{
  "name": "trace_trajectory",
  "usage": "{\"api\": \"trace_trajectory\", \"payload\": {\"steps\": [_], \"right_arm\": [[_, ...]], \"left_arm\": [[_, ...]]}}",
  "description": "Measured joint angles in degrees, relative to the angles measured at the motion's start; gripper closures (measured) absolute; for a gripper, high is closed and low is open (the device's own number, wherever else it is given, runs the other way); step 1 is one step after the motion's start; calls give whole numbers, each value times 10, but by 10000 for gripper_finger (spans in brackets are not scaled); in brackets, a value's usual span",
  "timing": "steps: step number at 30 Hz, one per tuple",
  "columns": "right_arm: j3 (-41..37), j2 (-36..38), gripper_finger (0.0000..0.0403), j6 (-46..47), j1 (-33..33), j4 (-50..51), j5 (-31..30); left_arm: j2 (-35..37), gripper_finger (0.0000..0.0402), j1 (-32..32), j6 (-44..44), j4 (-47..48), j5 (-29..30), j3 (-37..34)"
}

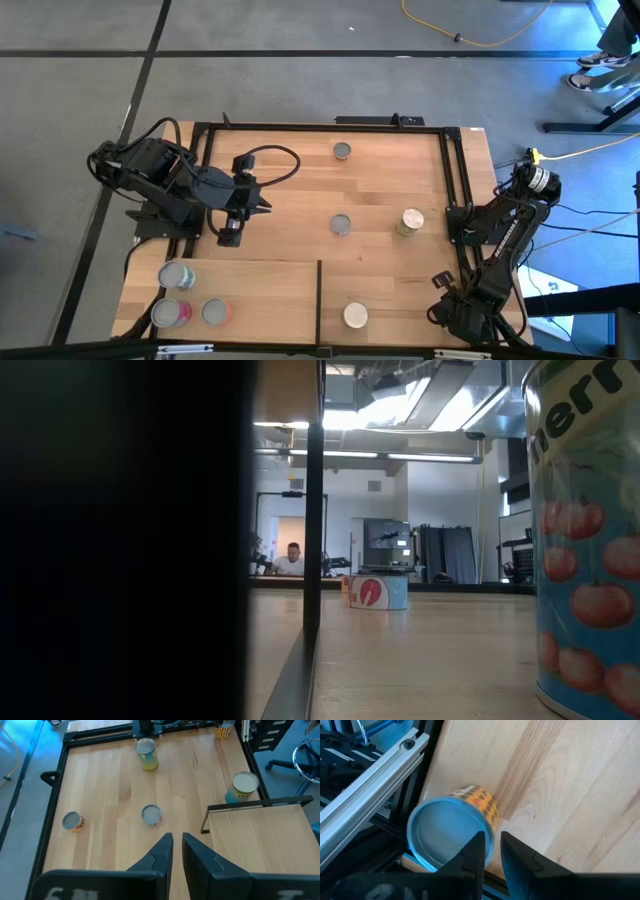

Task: Pick and place cans onto a shelf
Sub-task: Put the canned spicy black beans on the shelf

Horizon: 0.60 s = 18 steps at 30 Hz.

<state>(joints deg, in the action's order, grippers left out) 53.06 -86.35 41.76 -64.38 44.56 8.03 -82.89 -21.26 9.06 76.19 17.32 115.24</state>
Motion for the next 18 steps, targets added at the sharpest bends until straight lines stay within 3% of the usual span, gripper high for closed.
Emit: {"api": "trace_trajectory", "payload": {"steps": [18], "right_arm": [[2, -32, 339, 0, 0, -2, 10]], "left_arm": [[0, 369, 0, 13, -6, -1, 0]]}}
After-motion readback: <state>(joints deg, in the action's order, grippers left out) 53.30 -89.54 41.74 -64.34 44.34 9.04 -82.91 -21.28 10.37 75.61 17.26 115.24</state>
